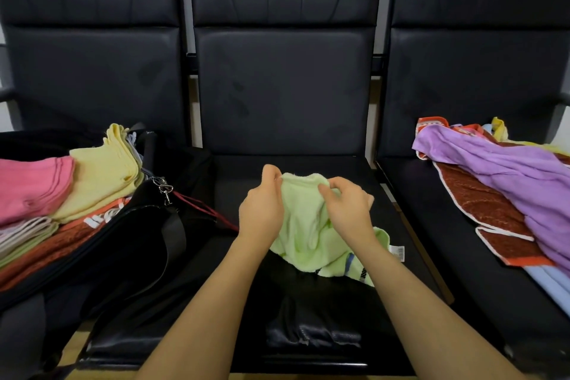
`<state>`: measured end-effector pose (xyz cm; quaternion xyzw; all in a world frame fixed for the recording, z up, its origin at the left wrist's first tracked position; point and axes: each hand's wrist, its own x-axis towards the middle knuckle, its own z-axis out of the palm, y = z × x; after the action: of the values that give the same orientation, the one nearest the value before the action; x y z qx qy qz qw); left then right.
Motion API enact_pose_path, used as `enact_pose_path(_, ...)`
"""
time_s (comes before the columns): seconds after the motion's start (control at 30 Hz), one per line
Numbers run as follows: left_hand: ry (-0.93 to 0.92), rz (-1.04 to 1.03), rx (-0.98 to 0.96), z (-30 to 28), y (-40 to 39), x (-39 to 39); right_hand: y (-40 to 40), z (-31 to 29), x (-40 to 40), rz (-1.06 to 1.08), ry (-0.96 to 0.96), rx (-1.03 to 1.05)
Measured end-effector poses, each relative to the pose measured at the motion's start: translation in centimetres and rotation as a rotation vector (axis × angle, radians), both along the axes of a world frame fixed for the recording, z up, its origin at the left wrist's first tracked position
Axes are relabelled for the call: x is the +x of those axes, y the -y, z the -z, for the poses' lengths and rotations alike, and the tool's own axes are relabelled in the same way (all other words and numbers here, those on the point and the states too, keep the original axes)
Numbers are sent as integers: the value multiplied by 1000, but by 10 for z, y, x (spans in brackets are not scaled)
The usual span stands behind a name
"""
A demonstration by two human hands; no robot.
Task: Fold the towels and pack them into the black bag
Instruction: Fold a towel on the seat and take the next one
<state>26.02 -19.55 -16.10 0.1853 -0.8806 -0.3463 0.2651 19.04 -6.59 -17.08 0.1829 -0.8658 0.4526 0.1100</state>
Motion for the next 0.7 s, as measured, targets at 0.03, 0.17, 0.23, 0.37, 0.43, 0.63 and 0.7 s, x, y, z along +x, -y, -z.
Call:
enact_pose_path(0.03,-8,0,24,0,0,-1,1,2,0,3,-43,33)
enact_pose_path(0.17,-100,42,269,-2,2,-6,1,7,-2,23,-86,53)
enact_pose_path(0.23,-60,81,312,0,2,-7,-2,9,-5,56,-111,59)
enact_pose_path(0.37,79,186,170,3,-1,-8,-4,12,-7,95,-126,47)
enact_pose_path(0.43,155,217,33,7,-3,-10,-5,13,-8,101,-117,43)
enact_pose_path(0.63,277,14,-238,7,-8,-6,-6,15,-6,105,-125,72)
enact_pose_path(0.7,325,-90,-276,6,-6,-5,-7,14,-5,104,-129,96)
